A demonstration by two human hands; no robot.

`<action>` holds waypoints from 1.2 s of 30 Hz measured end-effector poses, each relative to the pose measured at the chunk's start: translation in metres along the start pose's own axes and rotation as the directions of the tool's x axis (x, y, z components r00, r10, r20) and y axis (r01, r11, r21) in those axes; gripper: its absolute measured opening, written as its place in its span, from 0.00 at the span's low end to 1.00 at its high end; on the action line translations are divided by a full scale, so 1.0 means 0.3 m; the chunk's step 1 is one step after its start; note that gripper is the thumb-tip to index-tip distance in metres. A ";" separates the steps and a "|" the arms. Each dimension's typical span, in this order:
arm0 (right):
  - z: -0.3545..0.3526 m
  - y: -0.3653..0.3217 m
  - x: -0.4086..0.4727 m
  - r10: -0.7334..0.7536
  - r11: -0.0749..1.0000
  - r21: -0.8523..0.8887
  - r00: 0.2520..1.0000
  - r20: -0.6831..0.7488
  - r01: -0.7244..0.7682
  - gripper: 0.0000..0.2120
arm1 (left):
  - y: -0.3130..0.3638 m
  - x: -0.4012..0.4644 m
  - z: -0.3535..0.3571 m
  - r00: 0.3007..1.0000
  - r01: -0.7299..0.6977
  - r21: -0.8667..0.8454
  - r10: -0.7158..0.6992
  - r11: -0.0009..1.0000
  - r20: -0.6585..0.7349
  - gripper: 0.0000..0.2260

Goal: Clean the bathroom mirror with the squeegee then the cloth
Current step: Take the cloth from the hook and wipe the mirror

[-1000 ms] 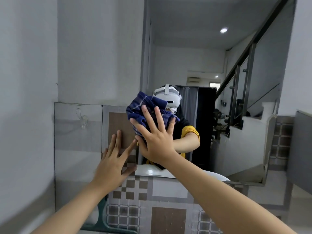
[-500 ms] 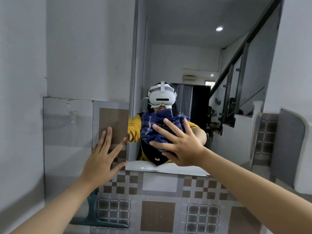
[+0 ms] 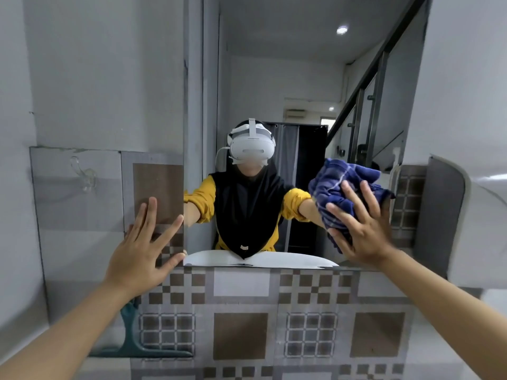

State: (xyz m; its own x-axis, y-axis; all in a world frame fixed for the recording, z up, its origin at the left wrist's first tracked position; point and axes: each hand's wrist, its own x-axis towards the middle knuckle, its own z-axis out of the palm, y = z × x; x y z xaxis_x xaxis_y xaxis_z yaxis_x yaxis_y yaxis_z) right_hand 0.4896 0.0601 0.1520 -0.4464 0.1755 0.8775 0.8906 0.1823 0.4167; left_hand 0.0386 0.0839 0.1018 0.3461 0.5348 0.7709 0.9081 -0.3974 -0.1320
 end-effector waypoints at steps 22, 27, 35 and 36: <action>0.133 -0.460 0.001 0.716 0.697 0.127 0.694 -0.074 -0.705 0.28 | 0.002 -0.001 0.006 1.000 0.005 0.000 -0.005 1.000 -0.030 0.33; 0.180 -0.614 0.057 0.679 0.732 0.156 0.728 -0.094 -0.663 0.28 | 0.004 -0.002 0.009 0.999 0.011 -0.009 -0.011 1.000 -0.040 0.32; 0.231 -0.792 0.175 0.556 0.830 0.139 0.820 -0.135 -0.540 0.32 | -0.006 -0.008 -0.003 1.000 0.015 -0.041 -0.015 0.999 0.009 0.35; 0.231 -0.811 0.194 0.525 0.850 0.135 0.840 -0.136 -0.510 0.32 | -0.008 -0.010 -0.005 1.000 0.008 -0.042 -0.007 0.999 0.016 0.37</action>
State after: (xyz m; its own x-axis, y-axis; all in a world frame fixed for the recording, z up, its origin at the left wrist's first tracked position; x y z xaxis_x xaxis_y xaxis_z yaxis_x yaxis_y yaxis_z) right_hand 0.2409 0.0932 0.0853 0.1047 0.1112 0.9883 0.9726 0.1960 -0.1251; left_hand 0.0350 0.0821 0.1008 0.3431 0.5492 0.7620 0.9001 -0.4241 -0.0996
